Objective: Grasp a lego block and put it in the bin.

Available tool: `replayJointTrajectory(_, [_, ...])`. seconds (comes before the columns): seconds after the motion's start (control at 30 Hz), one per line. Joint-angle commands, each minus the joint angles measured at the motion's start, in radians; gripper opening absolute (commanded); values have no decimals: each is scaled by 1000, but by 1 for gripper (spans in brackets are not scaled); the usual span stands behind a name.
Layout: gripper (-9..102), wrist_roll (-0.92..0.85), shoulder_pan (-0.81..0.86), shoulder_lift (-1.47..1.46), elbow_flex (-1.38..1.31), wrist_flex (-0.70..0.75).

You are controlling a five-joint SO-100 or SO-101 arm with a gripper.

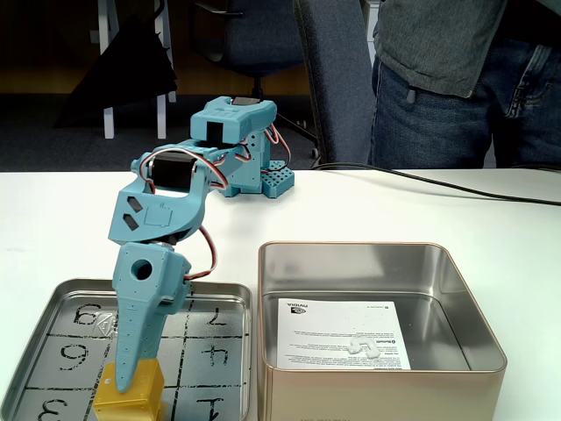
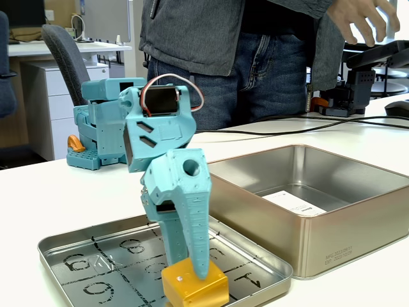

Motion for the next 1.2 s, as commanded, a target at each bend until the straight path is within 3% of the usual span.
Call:
replayJointTrajectory(0.0, [18,3,20,-17,-35,40])
replayJointTrajectory(0.4, [1,-3,12,-81,-147,100])
replayJointTrajectory(0.87, [0,8,-11,104,-147,107])
replayJointTrajectory(1.17, [0,41,-115,293,-147,170])
